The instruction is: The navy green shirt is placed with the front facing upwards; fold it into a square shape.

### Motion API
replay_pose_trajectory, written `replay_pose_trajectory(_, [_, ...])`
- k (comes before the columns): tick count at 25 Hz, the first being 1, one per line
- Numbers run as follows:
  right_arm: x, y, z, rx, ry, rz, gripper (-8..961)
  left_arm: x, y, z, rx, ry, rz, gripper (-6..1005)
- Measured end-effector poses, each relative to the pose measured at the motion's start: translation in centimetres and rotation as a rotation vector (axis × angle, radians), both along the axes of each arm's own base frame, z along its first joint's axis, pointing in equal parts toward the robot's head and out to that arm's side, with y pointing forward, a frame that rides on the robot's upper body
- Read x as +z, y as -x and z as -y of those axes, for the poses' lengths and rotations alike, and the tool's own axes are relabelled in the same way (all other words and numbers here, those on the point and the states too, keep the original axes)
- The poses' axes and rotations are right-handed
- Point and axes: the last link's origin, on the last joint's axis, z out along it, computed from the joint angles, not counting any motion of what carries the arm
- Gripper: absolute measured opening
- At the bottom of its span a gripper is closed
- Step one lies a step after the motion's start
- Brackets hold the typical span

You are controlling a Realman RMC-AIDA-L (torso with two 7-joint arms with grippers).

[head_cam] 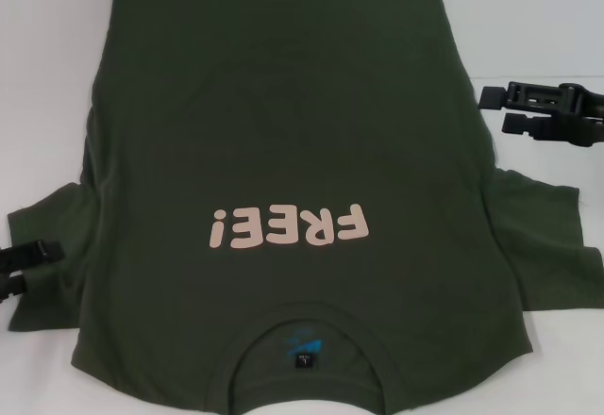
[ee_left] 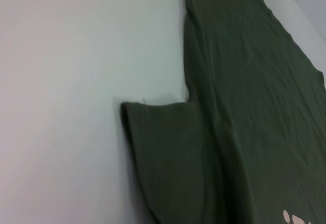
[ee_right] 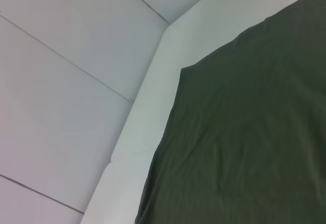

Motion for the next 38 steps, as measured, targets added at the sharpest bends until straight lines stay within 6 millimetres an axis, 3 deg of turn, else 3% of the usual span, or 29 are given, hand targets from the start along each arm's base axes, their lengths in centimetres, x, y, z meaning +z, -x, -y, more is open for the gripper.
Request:
replay_pose_trajectory(32, [1.0,-1.0,0.6,-0.035,-0.043,-0.045,925,-0.1,0.2,-1.0,0.052,0.013,-0.039,823])
replay_pose_trajectory(37, [1.0,-1.0,0.5,-0.035,-0.044,-0.046,925,-0.2,0.2,-1.0,0.047,0.022,-0.042,596])
replay_pose_trajectory(38, [1.0,-1.0,0.5,-0.035,-0.045,-0.047,925,-0.2,0.1,-1.1,0.047,0.022,-0.044,510])
